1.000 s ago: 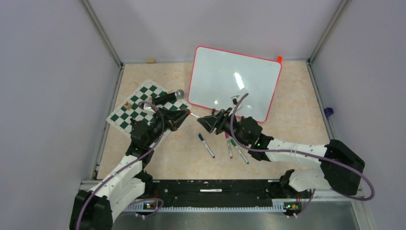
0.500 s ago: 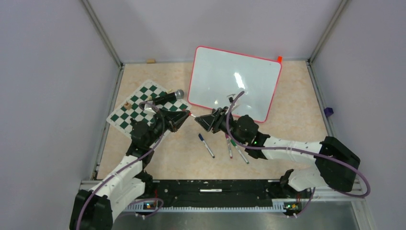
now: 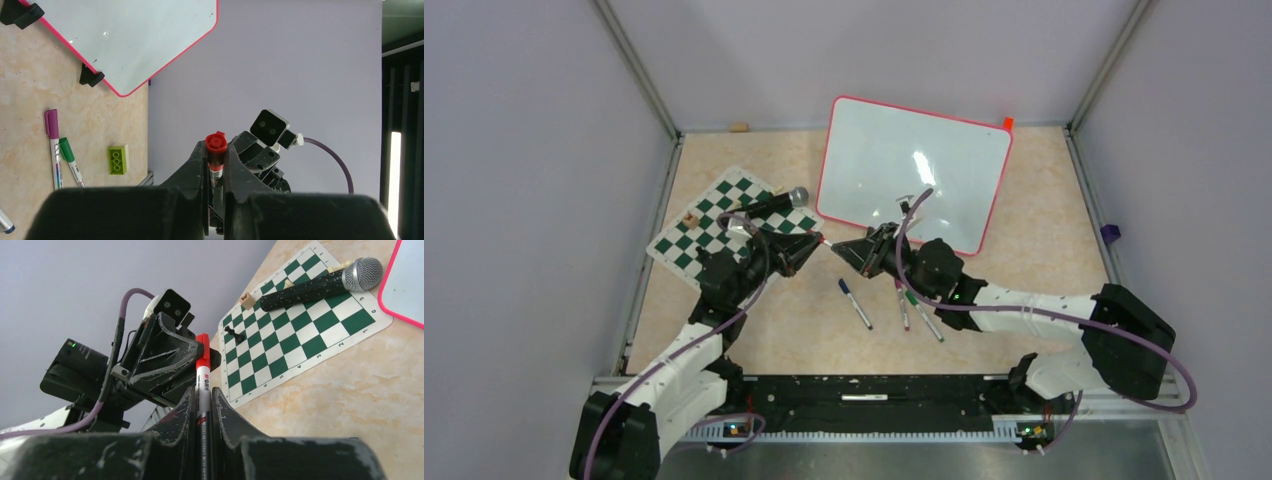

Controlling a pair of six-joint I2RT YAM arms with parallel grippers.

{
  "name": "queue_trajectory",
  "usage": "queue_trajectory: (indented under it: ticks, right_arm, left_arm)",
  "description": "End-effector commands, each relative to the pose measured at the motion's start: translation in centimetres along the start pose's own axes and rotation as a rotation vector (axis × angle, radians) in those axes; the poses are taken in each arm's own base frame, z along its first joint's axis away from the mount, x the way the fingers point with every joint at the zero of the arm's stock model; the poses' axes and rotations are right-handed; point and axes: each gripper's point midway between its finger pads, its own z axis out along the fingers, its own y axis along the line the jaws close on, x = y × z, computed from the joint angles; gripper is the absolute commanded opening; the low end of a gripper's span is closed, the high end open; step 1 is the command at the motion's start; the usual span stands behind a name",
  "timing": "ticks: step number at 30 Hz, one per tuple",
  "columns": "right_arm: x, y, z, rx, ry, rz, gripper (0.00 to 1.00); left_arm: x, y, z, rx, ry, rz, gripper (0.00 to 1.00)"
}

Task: Write a sentence on the whiteboard
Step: Open the pen cap from the whiteboard marker, then pick up the pen cap from the center of the board.

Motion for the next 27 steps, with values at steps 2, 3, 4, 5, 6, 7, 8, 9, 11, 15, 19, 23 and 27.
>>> queue_trajectory:
  ticks: [2,3,4,5,6,7,8,9,11,15,19,23,27]
  right_arm:
    - [-1.7,2.2,0.6,-0.062,-0.033,0.004,0.00]
    - [-1.5,2.0,0.3,-0.057,-0.029,0.004,0.00]
    - [-1.4,1.7,0.0,-0.051,-0.028,0.004,0.00]
    - [-1.3,1.4,-0.3,-0.042,-0.027,0.003,0.00]
    - [-1.1,1.0,-0.8,-0.033,-0.022,0.003,0.00]
    - [-1.2,0.8,-1.3,-0.027,-0.022,0.002,0.00]
    - [-0.9,0.4,-1.8,-0.015,-0.014,0.002,0.00]
    - [-0.8,0.0,-2.4,-0.003,-0.008,0.001,0.00]
    - [-0.3,-0.9,-3.7,0.024,0.007,-0.003,0.00]
    - [-0.1,-2.1,-6.5,0.065,0.014,-0.014,0.00]
    - [0.3,-3.6,-8.9,0.120,0.027,-0.037,0.00]
    - [0.8,-5.9,-10.5,0.221,0.055,-0.089,0.00]
    - [1.9,-8.5,-11.1,0.347,0.127,-0.157,0.00]
  left_arm:
    - [0.1,-0.2,-0.2,0.027,0.000,0.021,0.00]
    - [-0.1,-0.1,-0.2,0.025,-0.013,0.020,0.00]
    - [-0.3,0.2,-0.3,0.019,-0.031,0.015,0.00]
    - [-0.7,0.6,-0.3,0.011,-0.054,0.012,0.00]
    - [-1.1,1.0,-0.5,0.006,-0.074,0.009,0.00]
    - [-1.5,1.4,-0.8,0.002,-0.095,0.009,0.00]
    - [-2.0,1.8,-1.1,-0.003,-0.115,0.006,0.00]
    - [-2.6,2.2,-1.4,-0.011,-0.135,0.007,0.00]
    - [-4.4,2.9,-2.2,-0.030,-0.187,0.014,0.00]
    - [-7.2,4.3,-3.6,-0.090,-0.258,0.051,0.00]
    - [-9.3,5.5,-4.4,-0.147,-0.311,0.084,0.00]
    - [-9.7,7.9,-4.2,-0.283,-0.279,0.136,0.00]
    - [-8.8,12.0,-4.5,-0.440,-0.174,0.162,0.00]
